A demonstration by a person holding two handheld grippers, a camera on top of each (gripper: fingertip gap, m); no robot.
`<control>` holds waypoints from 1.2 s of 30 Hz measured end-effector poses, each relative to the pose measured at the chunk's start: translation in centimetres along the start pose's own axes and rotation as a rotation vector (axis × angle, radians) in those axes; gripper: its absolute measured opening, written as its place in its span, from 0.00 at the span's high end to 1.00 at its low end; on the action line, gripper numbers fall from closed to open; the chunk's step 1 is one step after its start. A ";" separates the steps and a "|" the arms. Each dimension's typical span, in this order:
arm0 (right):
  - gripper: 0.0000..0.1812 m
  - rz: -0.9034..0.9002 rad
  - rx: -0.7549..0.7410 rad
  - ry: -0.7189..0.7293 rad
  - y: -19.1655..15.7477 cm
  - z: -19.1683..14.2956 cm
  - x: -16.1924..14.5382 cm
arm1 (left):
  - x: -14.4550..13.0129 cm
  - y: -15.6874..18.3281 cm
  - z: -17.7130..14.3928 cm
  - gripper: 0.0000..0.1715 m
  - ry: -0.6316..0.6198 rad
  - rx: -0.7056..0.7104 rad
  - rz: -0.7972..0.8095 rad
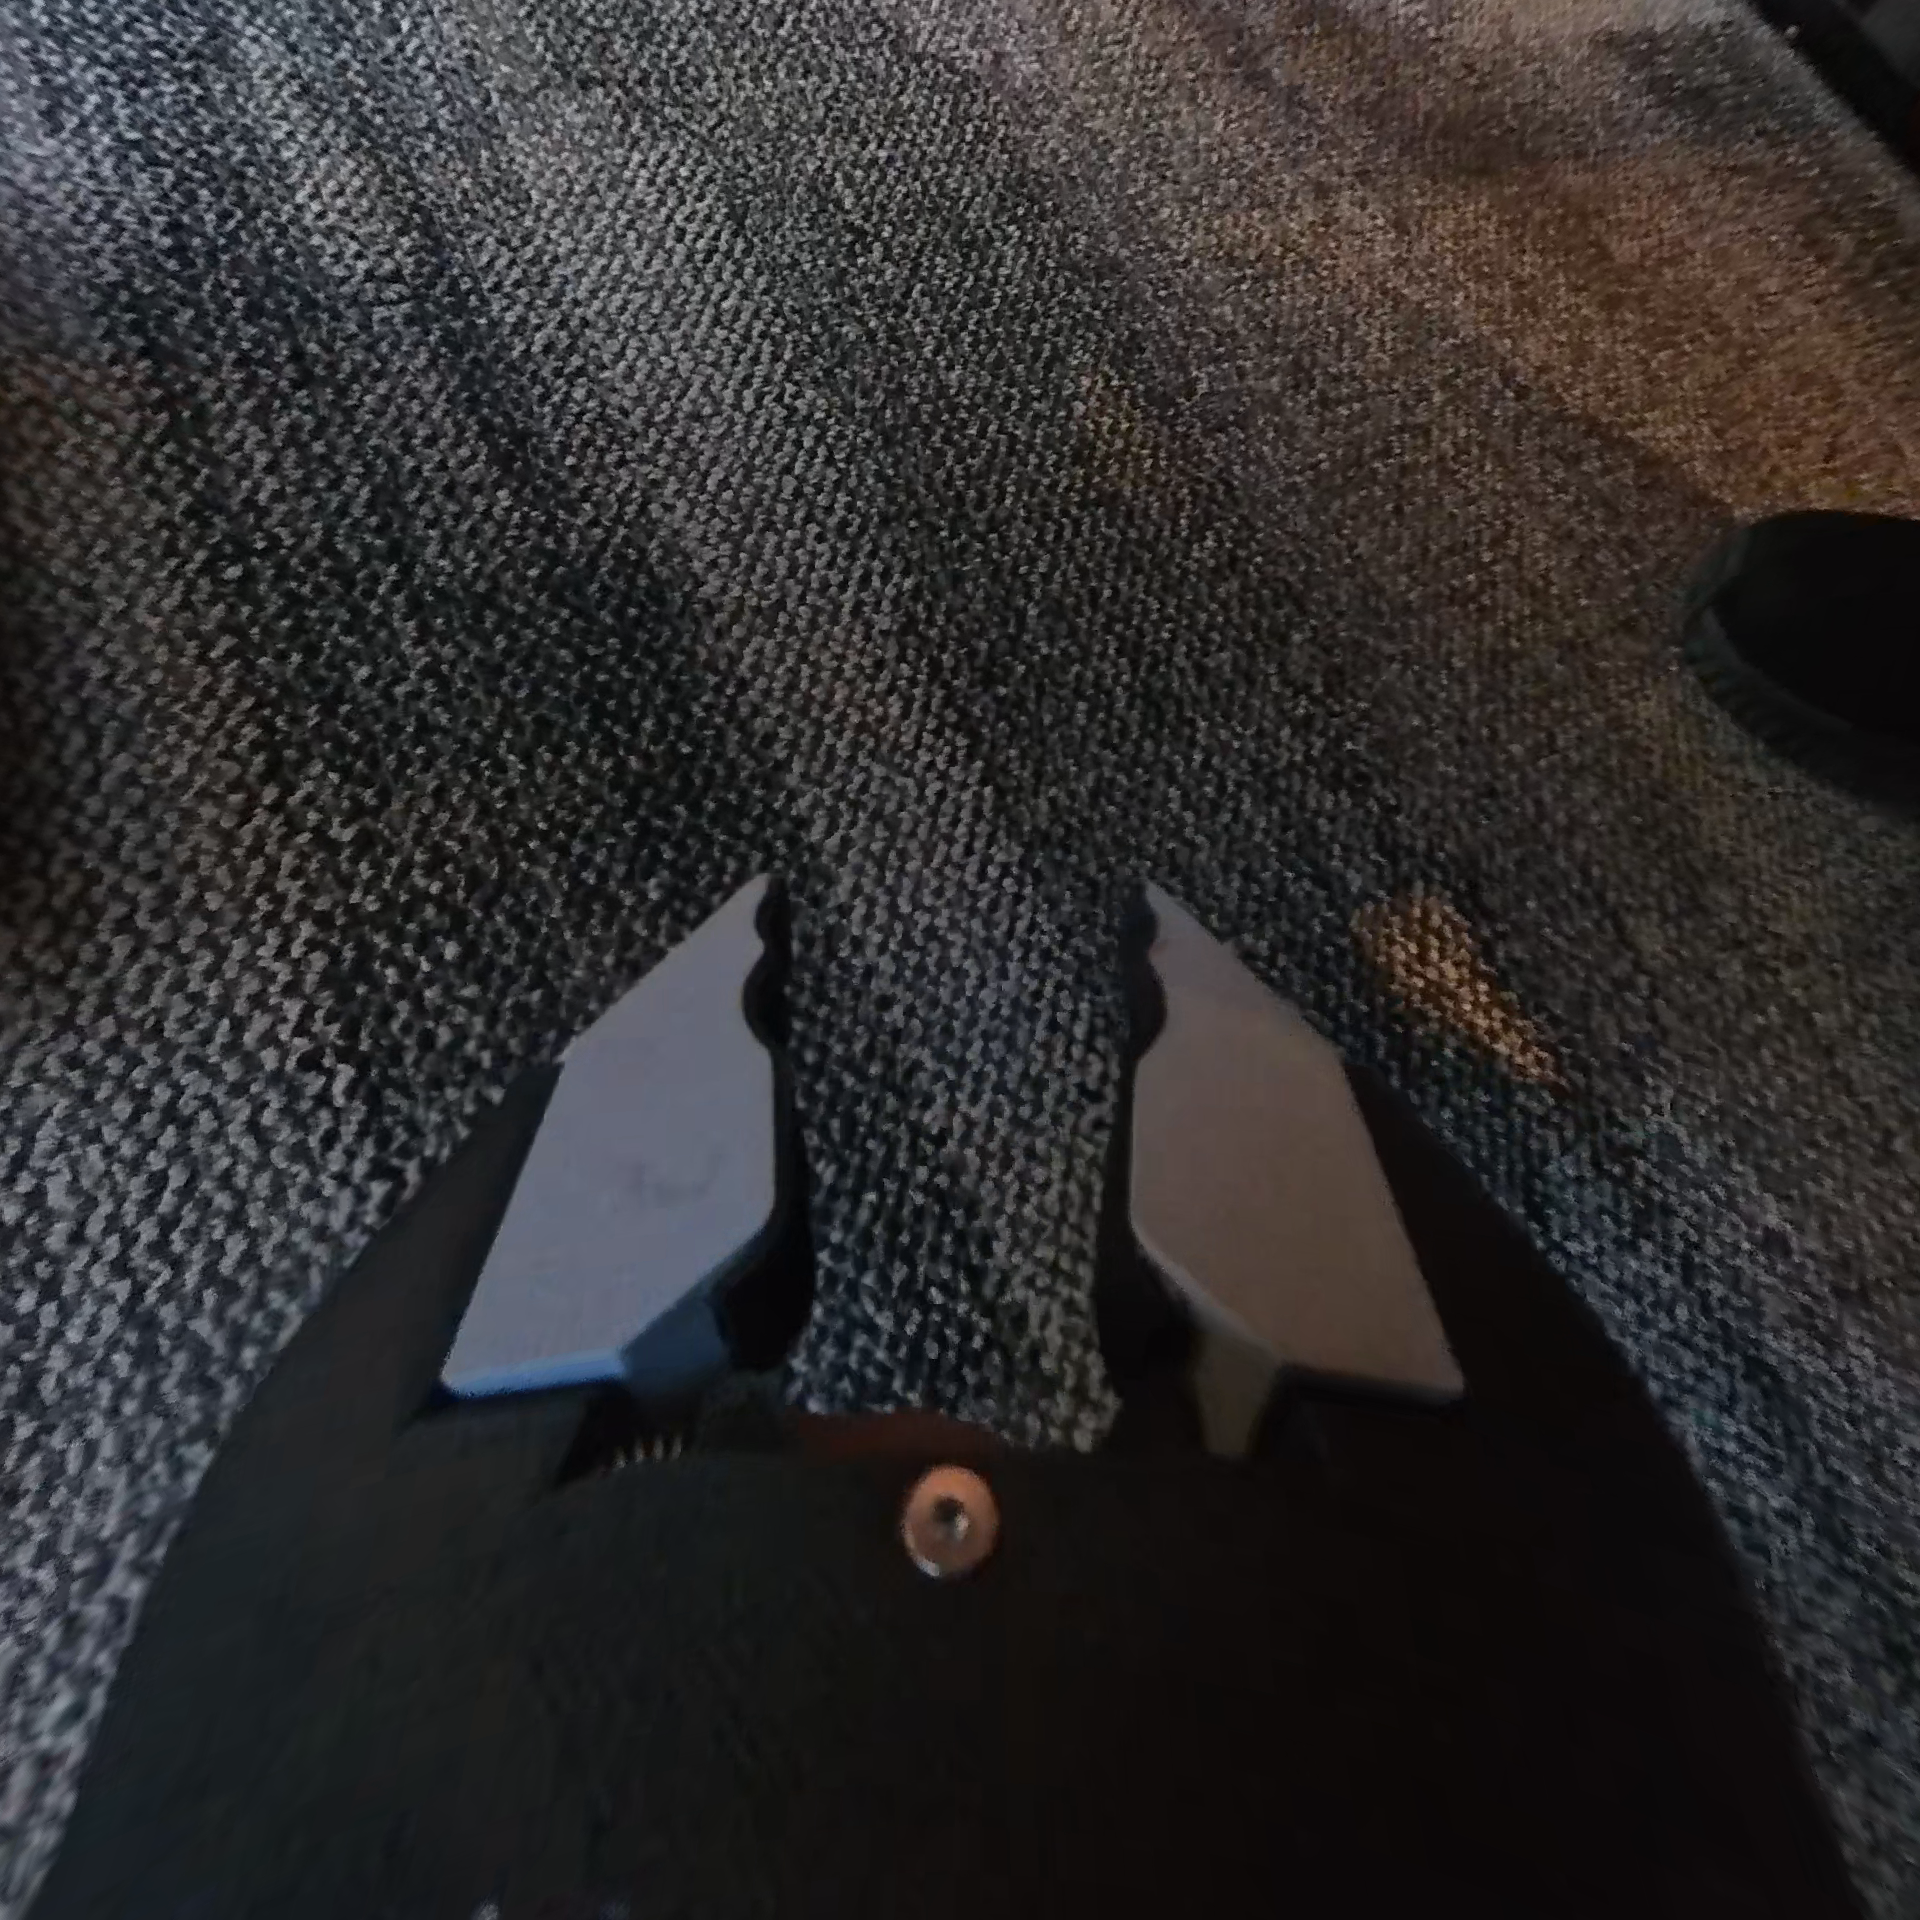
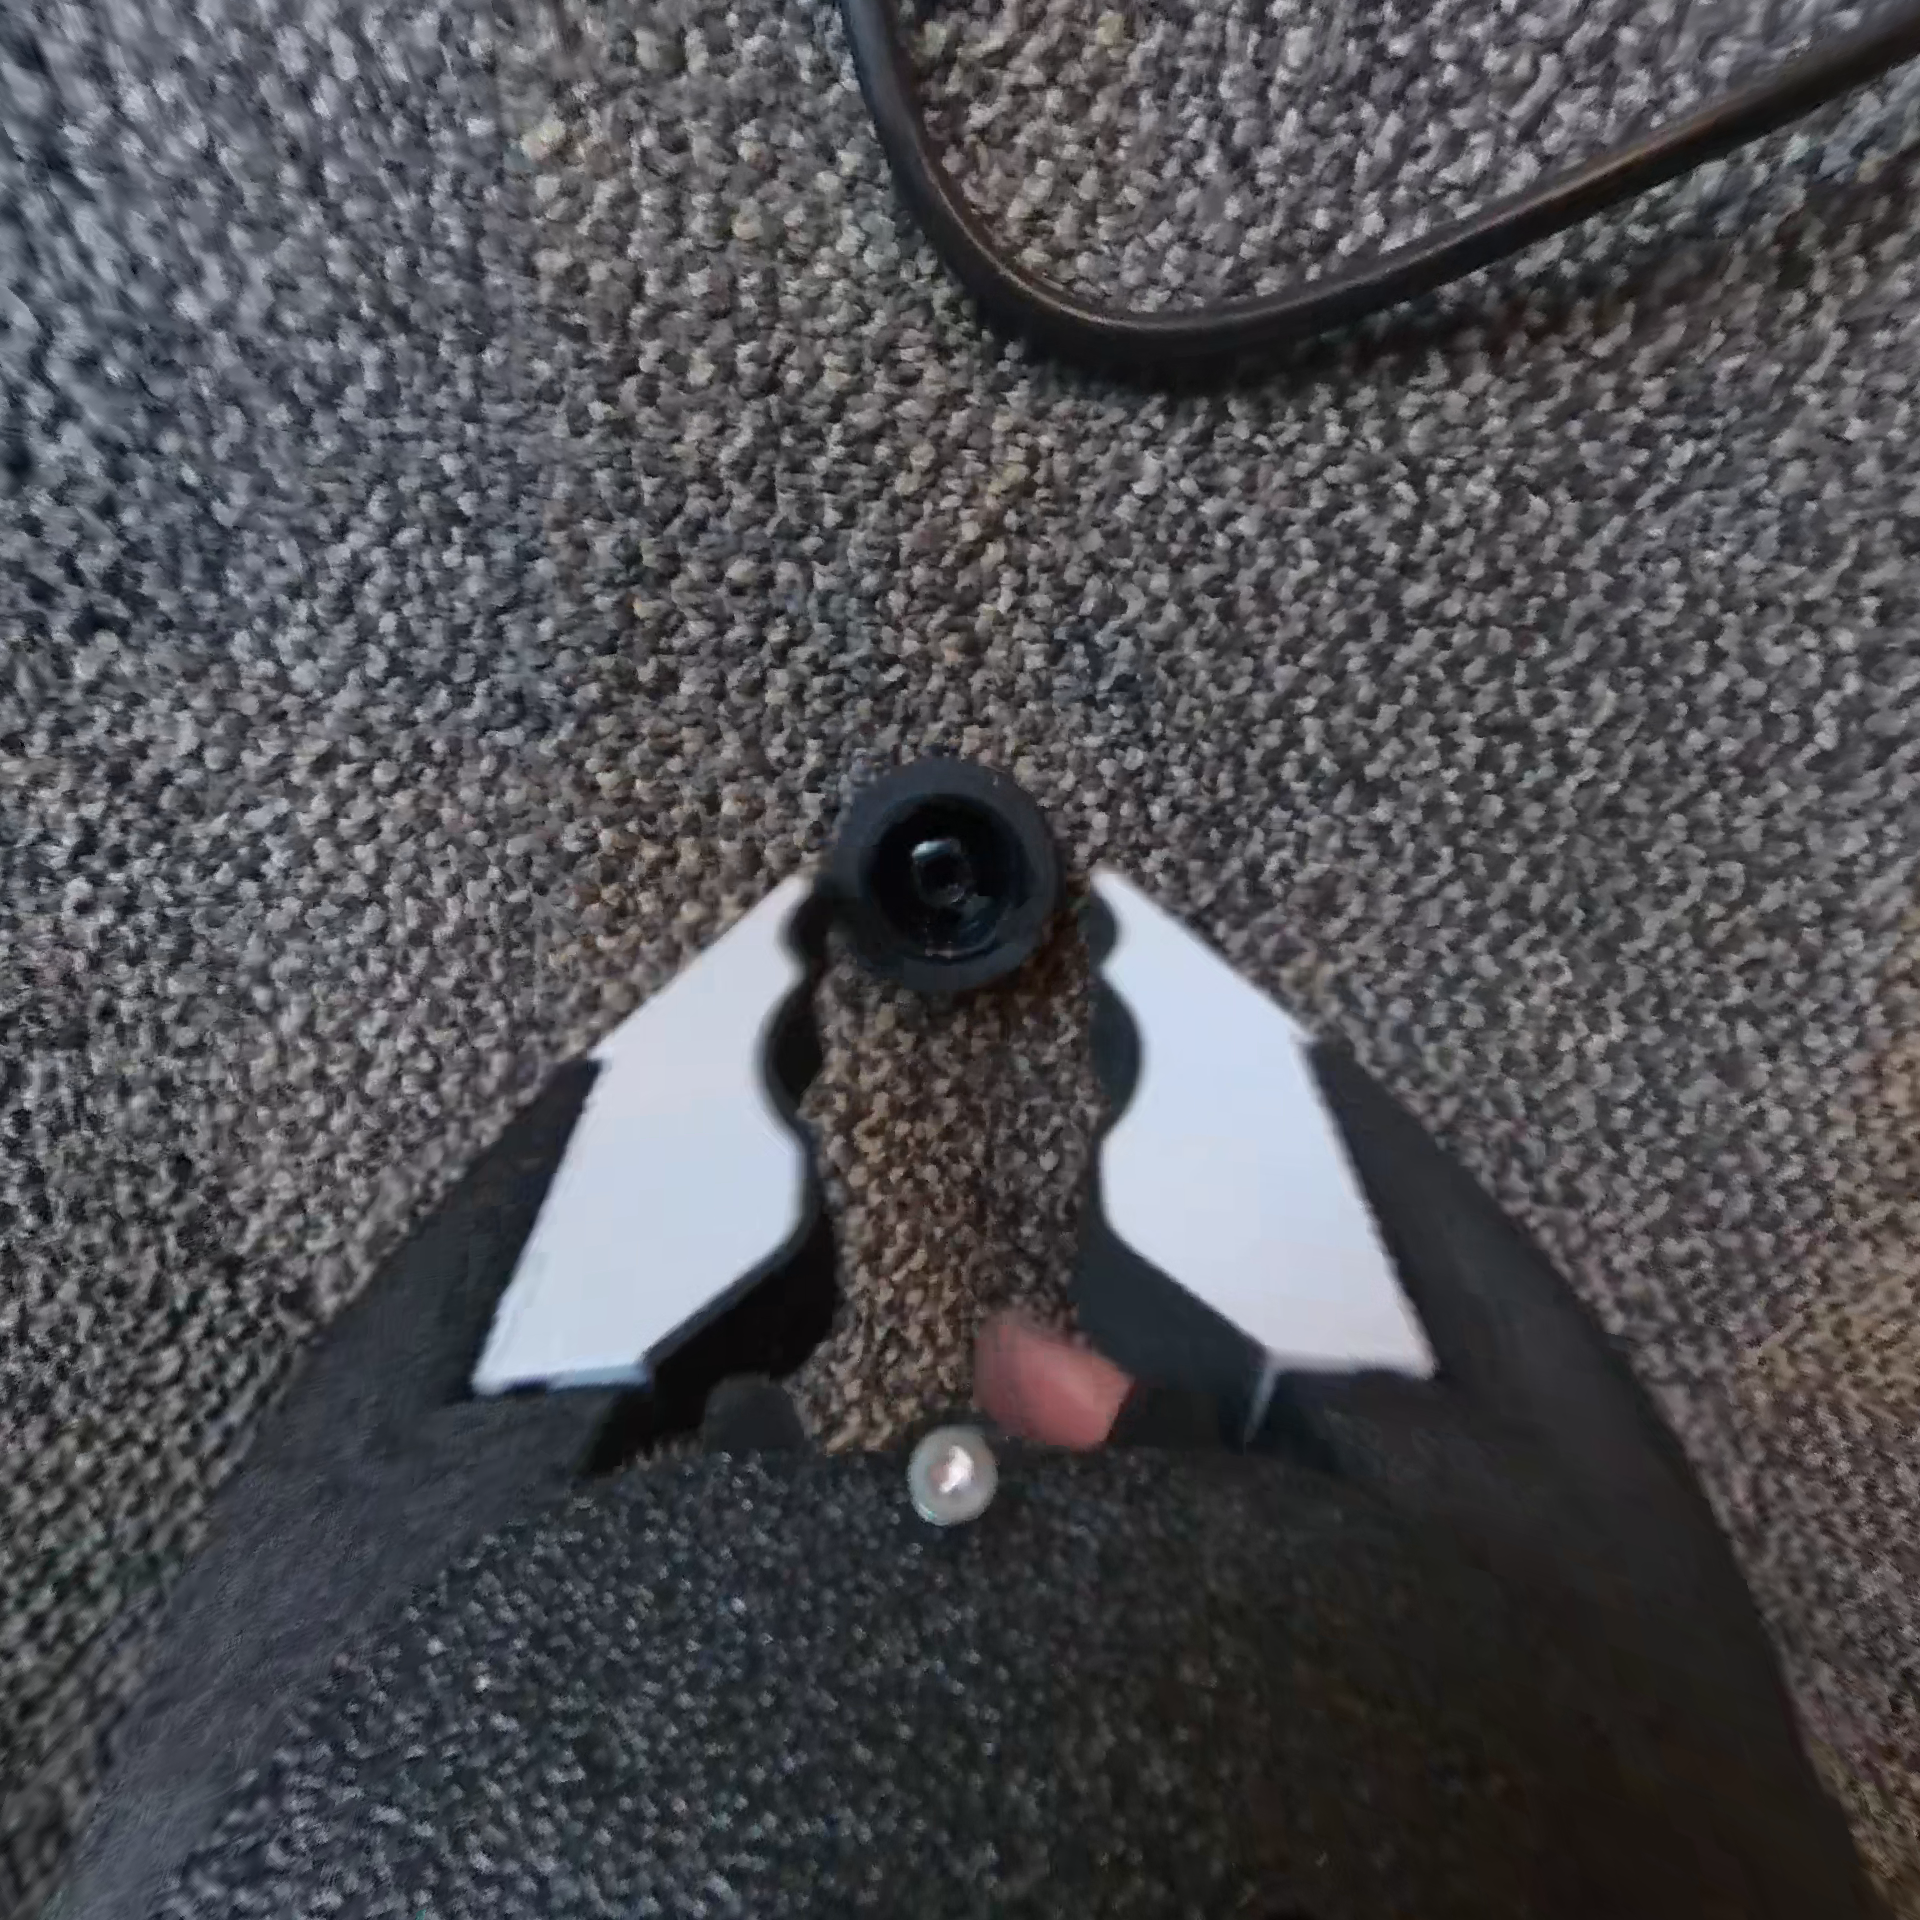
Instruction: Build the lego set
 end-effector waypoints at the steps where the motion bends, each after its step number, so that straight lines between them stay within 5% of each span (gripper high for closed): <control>1: 0.78 -0.020 -0.024 -0.022 -0.1 0.3 -0.2 | -0.2 0.3 0.0 0.64 -0.006 -0.003 -0.003; 9: 0.81 -0.197 0.027 0.059 -2.2 -3.3 -4.5 | -0.7 2.4 -2.6 0.68 -0.003 0.011 -0.055; 15: 0.78 -0.237 0.132 -0.044 -5.1 -9.7 -15.1 | 2.8 3.5 -4.7 0.66 0.038 0.105 -0.018; 18: 0.78 -0.202 0.216 -0.150 -8.4 -15.6 -23.1 | 5.1 4.5 -5.5 0.66 -0.043 0.070 -0.021; 23: 0.78 -0.532 0.296 -0.452 -12.7 -29.3 -38.6 | 7.8 7.1 -13.9 0.62 -0.282 -0.002 -0.121; 28: 0.78 -1.154 0.522 -0.599 -13.4 -47.9 -48.6 | 12.1 10.7 -26.7 0.63 -0.411 0.023 0.084; 32: 0.78 -1.317 0.886 -0.536 -10.2 -65.6 -50.7 | 16.1 15.8 -33.3 0.63 -0.455 -0.001 0.322; 36: 0.78 -1.324 1.110 -0.324 -2.7 -79.3 -46.9 | 23.7 22.5 -35.7 0.67 -0.338 0.001 0.502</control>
Point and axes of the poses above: each gripper's, where its closed fingertips meet, z out along the fingers, x out of its top, y = z × x across the jaws, the point moved 5 cm from there along -z, back along the fingers, and after that the axes turned 12 degrees about z, right-handed, at the moved point
